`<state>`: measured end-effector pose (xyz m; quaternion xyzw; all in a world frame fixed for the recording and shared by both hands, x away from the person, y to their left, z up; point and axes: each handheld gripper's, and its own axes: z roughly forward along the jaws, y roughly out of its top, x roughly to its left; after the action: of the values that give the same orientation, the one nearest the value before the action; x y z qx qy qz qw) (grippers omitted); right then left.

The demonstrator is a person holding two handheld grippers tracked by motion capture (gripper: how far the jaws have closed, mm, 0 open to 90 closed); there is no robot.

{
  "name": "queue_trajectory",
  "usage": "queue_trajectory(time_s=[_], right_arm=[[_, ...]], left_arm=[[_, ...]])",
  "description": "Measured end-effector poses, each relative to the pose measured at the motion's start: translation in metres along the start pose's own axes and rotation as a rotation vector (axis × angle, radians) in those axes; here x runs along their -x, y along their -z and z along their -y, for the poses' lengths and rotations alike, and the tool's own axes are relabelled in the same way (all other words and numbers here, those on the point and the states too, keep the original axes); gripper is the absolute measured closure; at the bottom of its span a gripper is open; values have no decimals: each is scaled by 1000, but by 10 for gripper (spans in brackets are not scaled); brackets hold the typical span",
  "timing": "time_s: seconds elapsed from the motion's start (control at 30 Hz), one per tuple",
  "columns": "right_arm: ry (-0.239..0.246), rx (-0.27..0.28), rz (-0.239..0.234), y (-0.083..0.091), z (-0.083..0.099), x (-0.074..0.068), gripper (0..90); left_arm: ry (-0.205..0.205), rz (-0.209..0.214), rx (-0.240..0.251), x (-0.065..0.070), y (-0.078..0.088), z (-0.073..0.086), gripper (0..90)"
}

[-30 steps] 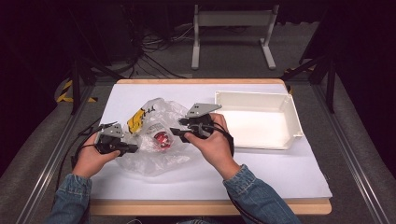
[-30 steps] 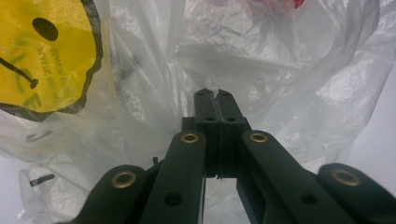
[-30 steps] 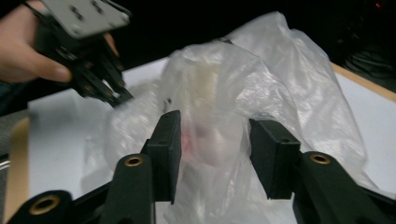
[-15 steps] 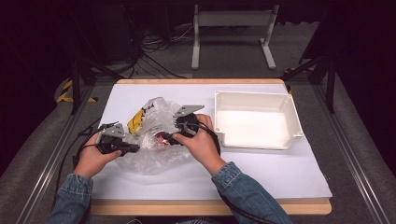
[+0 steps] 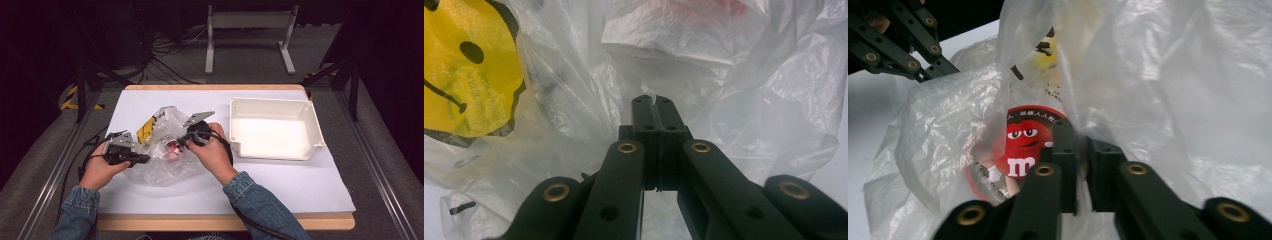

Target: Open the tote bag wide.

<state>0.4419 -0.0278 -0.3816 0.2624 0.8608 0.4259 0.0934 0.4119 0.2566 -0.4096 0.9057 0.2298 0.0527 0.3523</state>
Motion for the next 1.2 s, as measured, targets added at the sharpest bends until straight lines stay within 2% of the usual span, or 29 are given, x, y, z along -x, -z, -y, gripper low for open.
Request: queue_trajectory(time_s=[0.23,0.4,0.7,0.77,0.87,1.03,1.2], right_arm=[[21,14,43,8,-1,6,894],[4,11,80,13,1,16,894],[-26,-30,147,8,12,33,893],[-15,-64,174,3,15,37,892],[-3,-108,187,-5,18,35,892],[33,-186,190,-20,23,31,892],[38,-248,195,-28,27,31,891]], left_arm=[[6,-12,15,-1,3,2,900],[10,-18,14,-4,4,3,900],[34,-33,12,-9,3,10,900],[39,-29,9,-10,1,10,900],[39,-24,-3,-9,-4,10,900],[49,-11,-15,-12,-10,13,899],[75,-3,-33,-18,-16,19,900]])
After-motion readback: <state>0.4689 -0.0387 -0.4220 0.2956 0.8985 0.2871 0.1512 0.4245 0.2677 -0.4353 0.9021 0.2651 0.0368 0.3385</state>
